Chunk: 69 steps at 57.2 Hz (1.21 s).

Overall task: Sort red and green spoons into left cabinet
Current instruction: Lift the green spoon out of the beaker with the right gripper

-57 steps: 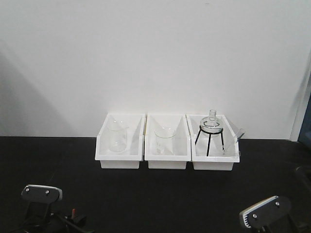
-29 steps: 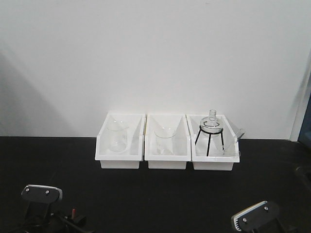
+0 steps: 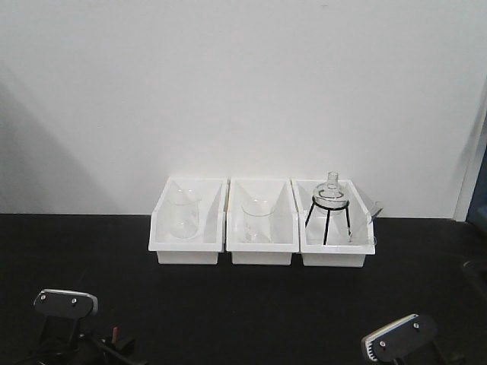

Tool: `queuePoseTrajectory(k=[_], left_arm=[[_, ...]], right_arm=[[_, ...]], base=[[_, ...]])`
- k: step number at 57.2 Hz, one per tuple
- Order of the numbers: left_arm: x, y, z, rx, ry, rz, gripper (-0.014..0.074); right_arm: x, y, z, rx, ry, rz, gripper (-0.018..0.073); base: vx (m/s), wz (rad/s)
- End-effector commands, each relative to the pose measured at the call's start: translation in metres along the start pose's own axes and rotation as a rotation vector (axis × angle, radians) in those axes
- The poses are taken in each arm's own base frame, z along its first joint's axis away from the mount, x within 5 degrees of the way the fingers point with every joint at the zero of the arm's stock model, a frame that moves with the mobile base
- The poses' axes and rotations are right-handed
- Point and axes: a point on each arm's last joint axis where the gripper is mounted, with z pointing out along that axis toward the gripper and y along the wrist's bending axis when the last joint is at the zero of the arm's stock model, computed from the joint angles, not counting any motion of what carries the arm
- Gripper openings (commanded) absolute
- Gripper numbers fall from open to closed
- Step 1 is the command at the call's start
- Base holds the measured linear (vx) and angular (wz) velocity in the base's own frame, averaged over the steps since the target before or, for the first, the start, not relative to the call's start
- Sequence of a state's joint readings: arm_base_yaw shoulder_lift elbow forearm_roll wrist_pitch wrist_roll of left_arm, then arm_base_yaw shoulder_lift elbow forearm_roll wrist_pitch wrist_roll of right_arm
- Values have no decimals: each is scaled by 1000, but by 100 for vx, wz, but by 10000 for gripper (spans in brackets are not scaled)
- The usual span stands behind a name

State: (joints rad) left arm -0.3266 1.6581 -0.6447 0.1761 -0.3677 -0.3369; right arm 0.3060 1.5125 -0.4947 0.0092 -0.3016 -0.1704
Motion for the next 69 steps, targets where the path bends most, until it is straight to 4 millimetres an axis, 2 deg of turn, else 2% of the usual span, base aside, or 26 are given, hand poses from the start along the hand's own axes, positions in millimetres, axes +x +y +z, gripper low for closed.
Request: queuePoseTrajectory(k=[1, 15, 24, 34, 43, 57, 58, 63, 69], left_arm=[[-26, -7, -10, 36, -137, 2, 2], [-46, -11, -33, 46, -225, 37, 2], [-60, -15, -56, 45, -276, 51, 2], [-83, -21, -96, 45, -422, 166, 2], [-100, -27, -144, 51, -563, 184, 2], [-100, -27, -201, 24, -602, 182, 2], [-99, -27, -210, 20, -610, 182, 2], [-94, -26, -228, 5, -598, 178, 2], [-86, -25, -248, -12, -578, 163, 2]], right_arm=[[-26, -4, -11, 24, -156, -17, -10], [-45, -7, -38, 43, -268, 16, -9], [-57, -10, -64, 46, -351, 67, -9], [-70, -10, -98, 18, -468, 203, -8], [-80, 5, -122, -50, -577, 158, -6], [-85, 31, -132, -169, -623, 101, -6], [-85, 34, -133, -181, -623, 87, -6], [-84, 38, -134, -194, -624, 56, -6], [-85, 38, -144, -197, -653, 38, -5]], base=[[0, 0], [0, 0], [0, 0], [0, 0], [0, 0], [0, 0], [0, 0], [0, 0], [0, 0]])
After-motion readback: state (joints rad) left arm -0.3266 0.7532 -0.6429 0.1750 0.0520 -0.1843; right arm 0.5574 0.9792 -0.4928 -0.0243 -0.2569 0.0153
